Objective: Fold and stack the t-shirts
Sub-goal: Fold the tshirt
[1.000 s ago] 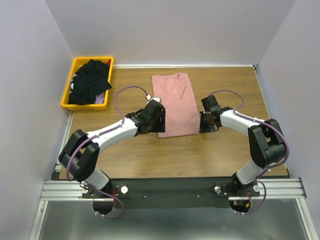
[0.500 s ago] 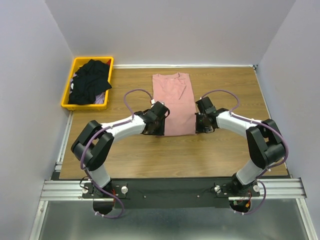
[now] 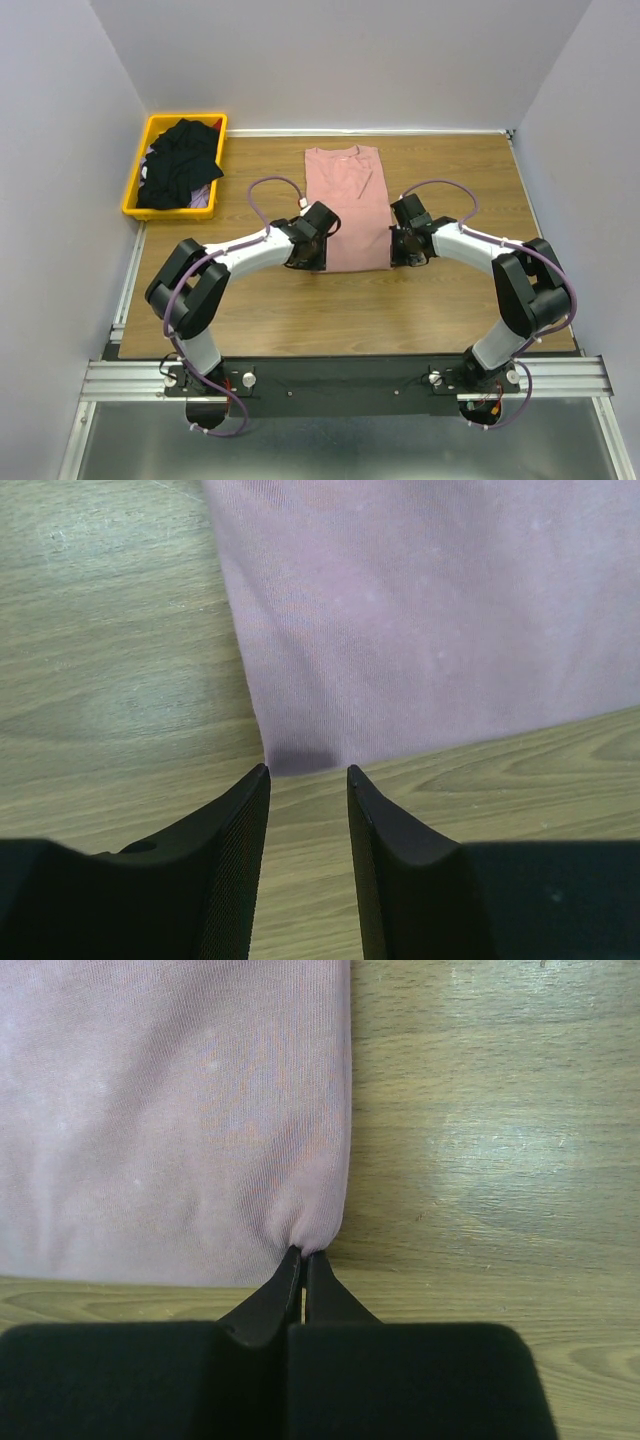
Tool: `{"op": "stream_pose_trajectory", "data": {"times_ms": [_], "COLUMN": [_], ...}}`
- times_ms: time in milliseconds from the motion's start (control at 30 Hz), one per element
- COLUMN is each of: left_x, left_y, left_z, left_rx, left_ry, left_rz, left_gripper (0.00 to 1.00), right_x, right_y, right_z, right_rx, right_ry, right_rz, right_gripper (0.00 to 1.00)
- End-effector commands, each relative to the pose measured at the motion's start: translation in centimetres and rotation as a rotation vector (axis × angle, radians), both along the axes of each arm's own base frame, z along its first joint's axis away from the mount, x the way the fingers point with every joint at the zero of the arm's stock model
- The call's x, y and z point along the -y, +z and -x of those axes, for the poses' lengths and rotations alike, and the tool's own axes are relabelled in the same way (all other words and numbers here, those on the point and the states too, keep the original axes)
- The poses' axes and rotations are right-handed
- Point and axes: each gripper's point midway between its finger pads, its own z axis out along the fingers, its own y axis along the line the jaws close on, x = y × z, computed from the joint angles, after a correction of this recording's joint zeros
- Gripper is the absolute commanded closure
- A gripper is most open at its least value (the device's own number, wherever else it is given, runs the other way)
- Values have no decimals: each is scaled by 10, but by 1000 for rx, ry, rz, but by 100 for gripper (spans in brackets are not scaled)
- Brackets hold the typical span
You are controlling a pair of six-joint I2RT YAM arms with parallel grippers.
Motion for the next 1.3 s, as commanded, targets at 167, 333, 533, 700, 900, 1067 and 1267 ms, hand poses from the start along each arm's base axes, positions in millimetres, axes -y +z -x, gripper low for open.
{"op": "stream_pose_trajectory", "data": {"times_ms": [167,333,533,700,900,1067,1267], "left_x": [1,-3,-8,-15,-24,-27,-20], "left_y": [-27,-38,-40,-36,-16,12,35], "left_z": [2,9,13,21,59,144,264], "left_rx": [-67,-102,-115,-121,-125,-176,-384], "left_ry": [-28,-33,-32,-41,-88,-188,-242], "left_rz": [-57,-81,-97,-116,-114,-106,70], "left_gripper": [56,57,79,100,100,100,100], "right_x": [19,19,19,15,16,5,-7], "right_y": [-33,-30,-30,-20,1,28,71], "right_z": [43,43,42,46,89,155,226], "right_rx": [-155,-143,-141,-134,-214,-281,-353], "right_ry": [18,18,19,47,110,166,177], "right_rz": [98,97,98,83,111,96,-70], "right_gripper": [99,99,99,99,99,99,99]}}
